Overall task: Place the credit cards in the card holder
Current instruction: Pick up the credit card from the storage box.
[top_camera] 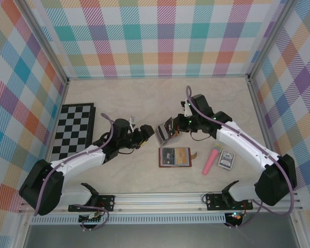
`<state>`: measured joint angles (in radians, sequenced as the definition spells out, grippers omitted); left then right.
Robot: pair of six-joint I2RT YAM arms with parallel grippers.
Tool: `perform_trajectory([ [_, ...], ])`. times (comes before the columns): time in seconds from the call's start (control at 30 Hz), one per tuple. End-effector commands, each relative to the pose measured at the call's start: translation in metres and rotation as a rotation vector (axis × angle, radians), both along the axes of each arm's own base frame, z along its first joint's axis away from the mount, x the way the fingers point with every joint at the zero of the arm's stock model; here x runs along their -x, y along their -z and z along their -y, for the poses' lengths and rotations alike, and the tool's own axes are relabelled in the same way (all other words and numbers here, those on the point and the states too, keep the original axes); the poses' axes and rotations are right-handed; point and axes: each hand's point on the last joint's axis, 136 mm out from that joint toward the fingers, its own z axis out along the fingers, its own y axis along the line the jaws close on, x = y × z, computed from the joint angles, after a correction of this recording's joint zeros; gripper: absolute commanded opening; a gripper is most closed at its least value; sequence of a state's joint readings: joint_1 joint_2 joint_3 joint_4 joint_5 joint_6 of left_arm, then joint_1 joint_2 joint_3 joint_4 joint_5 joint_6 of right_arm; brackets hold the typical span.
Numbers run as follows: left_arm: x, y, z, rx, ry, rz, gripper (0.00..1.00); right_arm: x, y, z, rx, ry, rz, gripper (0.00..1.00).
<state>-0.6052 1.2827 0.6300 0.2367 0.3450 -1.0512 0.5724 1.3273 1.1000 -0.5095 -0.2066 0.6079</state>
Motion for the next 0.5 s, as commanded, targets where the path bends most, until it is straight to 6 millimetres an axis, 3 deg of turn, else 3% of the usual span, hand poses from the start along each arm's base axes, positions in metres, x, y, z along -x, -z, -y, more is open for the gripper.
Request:
perform_trajectory([
  [0.0, -0.007, -0.042, 0.026, 0.156, 0.087, 0.079, 0.72, 0.008, -0.029, -0.017, -0.249, -0.032, -0.029, 0.0],
  [0.23, -0.006, -0.056, 0.05, 0.218, 0.155, 0.106, 0.68, 0.009, -0.03, -0.014, -0.345, -0.011, -0.059, 0.0],
  [0.47, -0.004, -0.072, 0.056, 0.264, 0.185, 0.147, 0.51, 0.006, -0.026, -0.018, -0.419, -0.006, -0.094, 0.01],
])
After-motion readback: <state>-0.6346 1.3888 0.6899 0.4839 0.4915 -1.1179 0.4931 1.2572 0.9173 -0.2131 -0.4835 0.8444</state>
